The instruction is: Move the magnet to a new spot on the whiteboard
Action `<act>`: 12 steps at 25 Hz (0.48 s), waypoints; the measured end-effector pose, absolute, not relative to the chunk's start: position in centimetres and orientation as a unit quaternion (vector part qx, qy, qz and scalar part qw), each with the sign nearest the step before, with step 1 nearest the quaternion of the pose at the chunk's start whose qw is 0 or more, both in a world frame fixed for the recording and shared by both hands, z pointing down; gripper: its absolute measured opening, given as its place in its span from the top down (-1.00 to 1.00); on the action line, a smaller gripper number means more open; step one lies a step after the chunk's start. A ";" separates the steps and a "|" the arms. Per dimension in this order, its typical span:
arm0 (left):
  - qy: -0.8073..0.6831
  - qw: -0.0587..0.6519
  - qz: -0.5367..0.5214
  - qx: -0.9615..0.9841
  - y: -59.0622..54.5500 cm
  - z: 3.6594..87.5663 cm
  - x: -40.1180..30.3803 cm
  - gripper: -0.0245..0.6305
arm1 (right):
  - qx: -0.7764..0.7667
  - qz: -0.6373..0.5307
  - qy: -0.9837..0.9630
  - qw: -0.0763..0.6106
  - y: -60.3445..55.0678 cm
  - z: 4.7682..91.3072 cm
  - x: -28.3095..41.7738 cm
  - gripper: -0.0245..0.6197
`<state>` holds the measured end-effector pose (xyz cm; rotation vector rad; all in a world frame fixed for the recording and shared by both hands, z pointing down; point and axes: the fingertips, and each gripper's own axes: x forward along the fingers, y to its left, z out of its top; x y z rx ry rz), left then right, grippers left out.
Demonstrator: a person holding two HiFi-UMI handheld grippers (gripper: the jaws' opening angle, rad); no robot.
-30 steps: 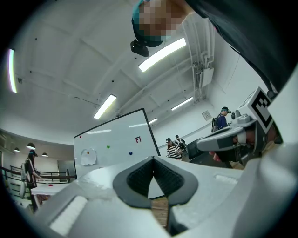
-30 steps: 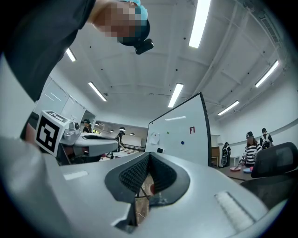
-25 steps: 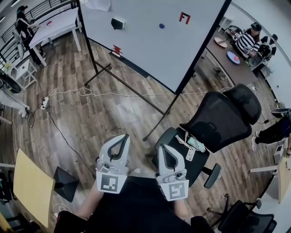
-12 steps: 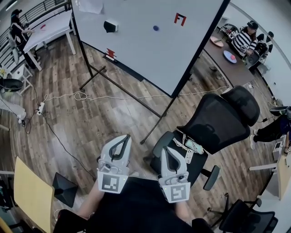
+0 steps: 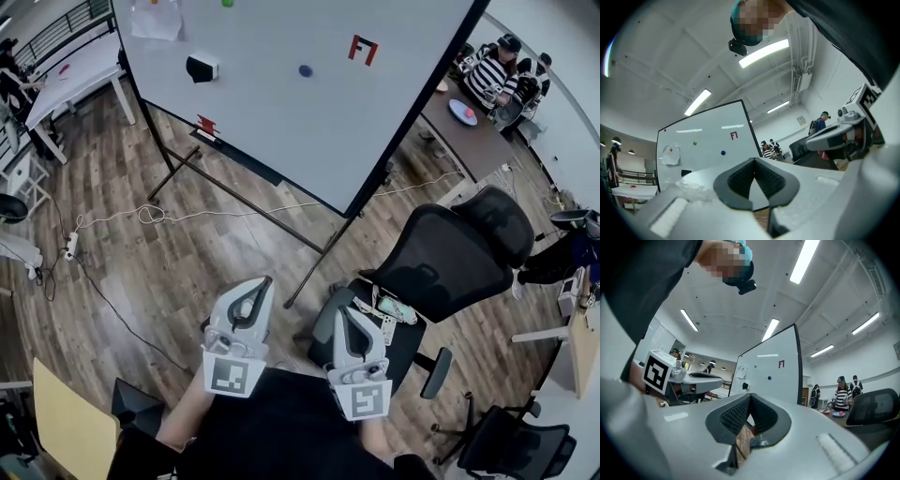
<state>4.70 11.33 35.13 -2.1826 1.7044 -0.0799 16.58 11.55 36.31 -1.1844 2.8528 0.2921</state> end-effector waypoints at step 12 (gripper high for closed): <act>0.570 0.179 -0.019 -0.801 0.5 35.1 -1.5 0.92 | -0.429 0.097 0.898 0.007 1.9 36.0 10.5 0.93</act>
